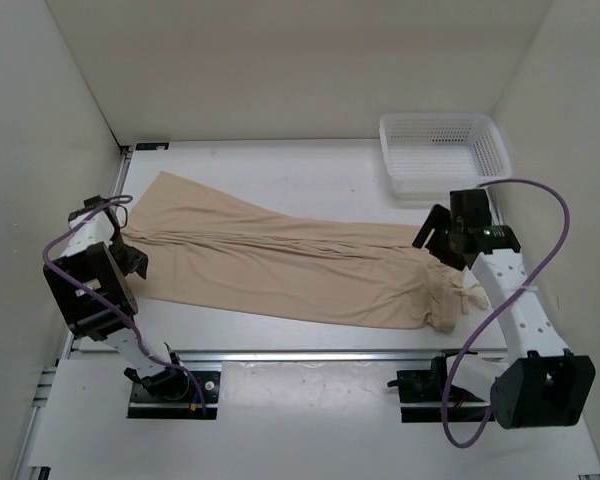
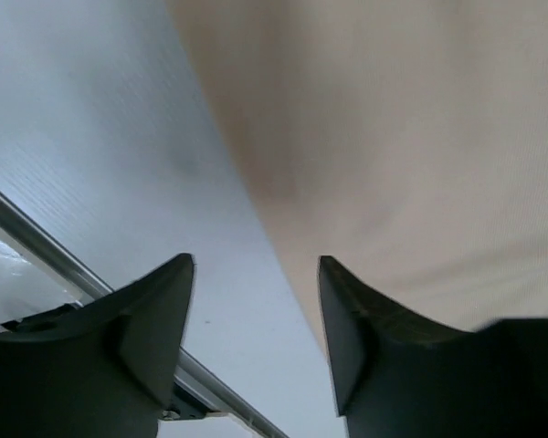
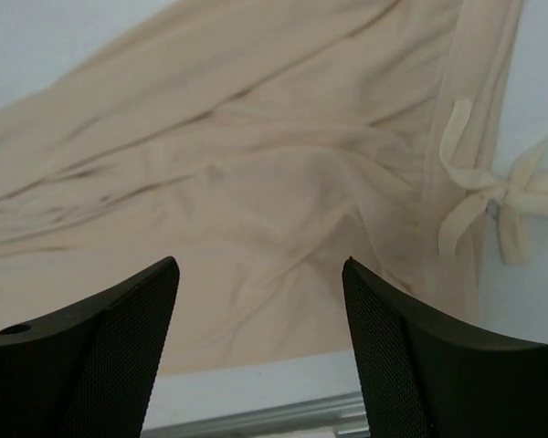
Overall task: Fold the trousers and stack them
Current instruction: Flatten the trousers out
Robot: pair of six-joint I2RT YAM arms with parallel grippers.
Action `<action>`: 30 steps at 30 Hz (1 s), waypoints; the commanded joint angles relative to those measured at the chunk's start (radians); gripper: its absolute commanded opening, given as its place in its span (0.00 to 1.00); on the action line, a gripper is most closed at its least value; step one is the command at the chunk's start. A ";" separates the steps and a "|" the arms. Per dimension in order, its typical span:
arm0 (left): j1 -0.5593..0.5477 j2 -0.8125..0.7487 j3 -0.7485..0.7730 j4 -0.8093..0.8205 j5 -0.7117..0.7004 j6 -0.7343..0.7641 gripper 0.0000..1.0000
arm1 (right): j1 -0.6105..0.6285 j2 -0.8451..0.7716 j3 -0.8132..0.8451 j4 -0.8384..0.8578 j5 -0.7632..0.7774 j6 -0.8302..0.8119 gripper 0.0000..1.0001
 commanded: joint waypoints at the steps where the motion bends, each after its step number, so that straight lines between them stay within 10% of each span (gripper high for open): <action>1: -0.002 -0.023 -0.006 0.062 -0.038 -0.013 0.71 | 0.002 -0.091 -0.052 -0.051 -0.073 0.011 0.78; 8: -0.057 -0.048 -0.006 0.103 0.121 0.021 0.99 | 0.002 -0.187 -0.093 -0.096 -0.115 -0.012 0.87; 30: -0.201 -0.279 -0.106 0.209 0.247 -0.013 0.99 | 0.002 -0.183 -0.027 -0.134 -0.081 -0.084 0.93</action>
